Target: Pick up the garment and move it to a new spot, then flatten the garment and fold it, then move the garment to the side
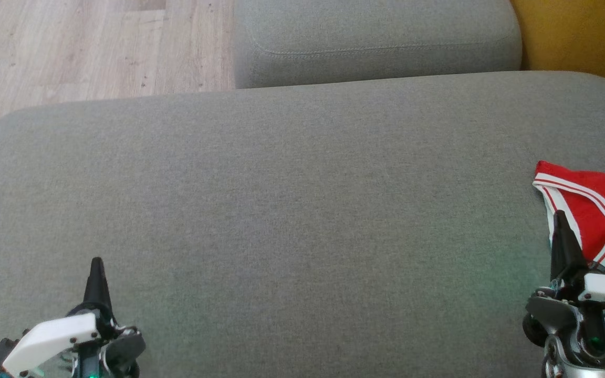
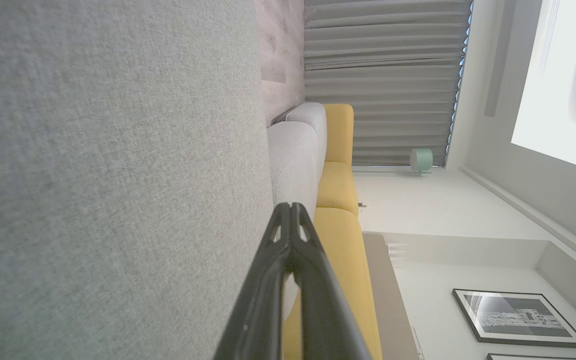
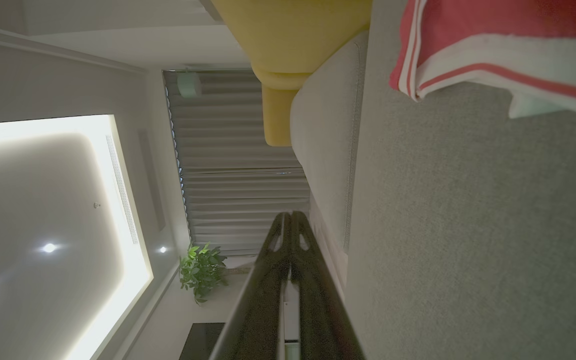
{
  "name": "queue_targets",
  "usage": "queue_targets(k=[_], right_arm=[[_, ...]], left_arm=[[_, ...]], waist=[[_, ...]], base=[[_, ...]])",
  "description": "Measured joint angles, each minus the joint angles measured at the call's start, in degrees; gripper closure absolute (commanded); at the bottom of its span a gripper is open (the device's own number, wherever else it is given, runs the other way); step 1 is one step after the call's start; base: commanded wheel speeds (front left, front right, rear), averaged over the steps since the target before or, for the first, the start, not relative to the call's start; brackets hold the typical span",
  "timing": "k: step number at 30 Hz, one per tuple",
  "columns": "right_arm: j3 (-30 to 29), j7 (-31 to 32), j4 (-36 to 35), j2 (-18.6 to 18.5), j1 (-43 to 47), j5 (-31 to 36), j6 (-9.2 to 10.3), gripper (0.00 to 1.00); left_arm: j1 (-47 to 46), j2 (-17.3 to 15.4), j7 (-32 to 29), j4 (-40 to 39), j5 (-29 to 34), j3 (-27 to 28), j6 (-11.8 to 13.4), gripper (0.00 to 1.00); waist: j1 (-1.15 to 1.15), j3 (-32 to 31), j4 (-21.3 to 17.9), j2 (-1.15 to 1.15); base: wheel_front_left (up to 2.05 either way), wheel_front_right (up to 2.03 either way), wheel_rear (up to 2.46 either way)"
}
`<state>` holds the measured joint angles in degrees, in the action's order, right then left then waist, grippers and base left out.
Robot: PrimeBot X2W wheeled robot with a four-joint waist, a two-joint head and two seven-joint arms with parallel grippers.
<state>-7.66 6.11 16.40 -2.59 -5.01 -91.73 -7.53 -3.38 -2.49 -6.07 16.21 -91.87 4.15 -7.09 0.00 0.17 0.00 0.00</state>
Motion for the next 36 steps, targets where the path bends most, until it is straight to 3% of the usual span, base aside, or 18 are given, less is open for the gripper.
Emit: queue_targets(k=[36], right_arm=[[-0.02,0.03,-0.09,0.00,0.00,-0.03,0.00,1.00]], left_arm=[[-0.01,0.01,0.00,0.00,0.01,0.03,0.00,1.00]], waist=[[0.00,0.00,0.00,0.00]], base=[[0.00,0.00,0.00]])
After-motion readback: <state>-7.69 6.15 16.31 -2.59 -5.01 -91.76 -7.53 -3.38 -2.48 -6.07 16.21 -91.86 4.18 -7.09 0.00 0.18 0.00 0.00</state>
